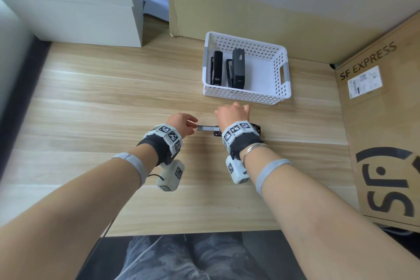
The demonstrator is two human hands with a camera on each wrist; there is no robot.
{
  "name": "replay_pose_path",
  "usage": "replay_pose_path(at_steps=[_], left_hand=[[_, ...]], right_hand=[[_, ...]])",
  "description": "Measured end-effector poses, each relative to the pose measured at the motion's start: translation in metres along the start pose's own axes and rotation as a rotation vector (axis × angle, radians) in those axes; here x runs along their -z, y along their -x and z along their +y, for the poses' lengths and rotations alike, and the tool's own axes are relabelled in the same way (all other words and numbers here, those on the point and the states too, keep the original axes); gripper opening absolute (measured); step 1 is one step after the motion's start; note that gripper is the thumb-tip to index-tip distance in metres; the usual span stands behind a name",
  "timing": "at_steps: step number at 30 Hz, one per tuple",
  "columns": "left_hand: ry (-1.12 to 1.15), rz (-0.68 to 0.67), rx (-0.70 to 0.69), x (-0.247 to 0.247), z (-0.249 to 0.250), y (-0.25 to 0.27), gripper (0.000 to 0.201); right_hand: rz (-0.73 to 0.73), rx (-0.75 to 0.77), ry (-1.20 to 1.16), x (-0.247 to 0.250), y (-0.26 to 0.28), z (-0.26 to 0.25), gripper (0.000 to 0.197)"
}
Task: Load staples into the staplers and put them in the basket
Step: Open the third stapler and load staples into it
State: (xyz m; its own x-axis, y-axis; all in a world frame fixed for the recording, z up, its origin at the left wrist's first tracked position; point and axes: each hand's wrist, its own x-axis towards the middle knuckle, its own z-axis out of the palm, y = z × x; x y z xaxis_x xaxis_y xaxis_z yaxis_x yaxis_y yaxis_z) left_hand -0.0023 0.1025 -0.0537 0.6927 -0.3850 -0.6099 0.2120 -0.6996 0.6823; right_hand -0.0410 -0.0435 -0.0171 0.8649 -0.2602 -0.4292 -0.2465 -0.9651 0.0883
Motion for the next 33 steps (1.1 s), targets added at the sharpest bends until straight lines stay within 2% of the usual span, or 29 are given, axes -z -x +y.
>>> replay_pose_path(at_steps=[3, 7, 10, 14, 20, 28, 33], left_hand=[[0.0, 0.034, 0.016, -0.004, 0.002, 0.001, 0.034], [0.018, 0.077, 0.061, -0.008, 0.006, 0.001, 0.032], [0.016, 0.116, 0.092, -0.012, 0.01, 0.0, 0.03], [0.033, 0.149, 0.13, -0.015, 0.011, -0.002, 0.028], [0.114, 0.117, 0.161, -0.032, 0.018, -0.006, 0.027], [0.255, 0.065, 0.207, -0.045, 0.029, -0.014, 0.021], [0.284, 0.043, 0.202, -0.059, 0.035, -0.02, 0.029]], right_hand=[[0.011, -0.092, -0.083, 0.005, 0.001, 0.032, 0.032], [-0.273, -0.203, -0.053, 0.0, 0.004, 0.063, 0.039], [-0.36, -0.188, -0.096, -0.009, 0.006, 0.071, 0.048], [-0.297, -0.169, -0.139, -0.018, 0.005, 0.077, 0.035], [-0.254, -0.153, -0.167, -0.026, 0.007, 0.083, 0.028], [-0.238, -0.145, -0.176, -0.032, 0.004, 0.088, 0.024], [-0.212, -0.136, -0.169, -0.035, 0.003, 0.091, 0.023]])
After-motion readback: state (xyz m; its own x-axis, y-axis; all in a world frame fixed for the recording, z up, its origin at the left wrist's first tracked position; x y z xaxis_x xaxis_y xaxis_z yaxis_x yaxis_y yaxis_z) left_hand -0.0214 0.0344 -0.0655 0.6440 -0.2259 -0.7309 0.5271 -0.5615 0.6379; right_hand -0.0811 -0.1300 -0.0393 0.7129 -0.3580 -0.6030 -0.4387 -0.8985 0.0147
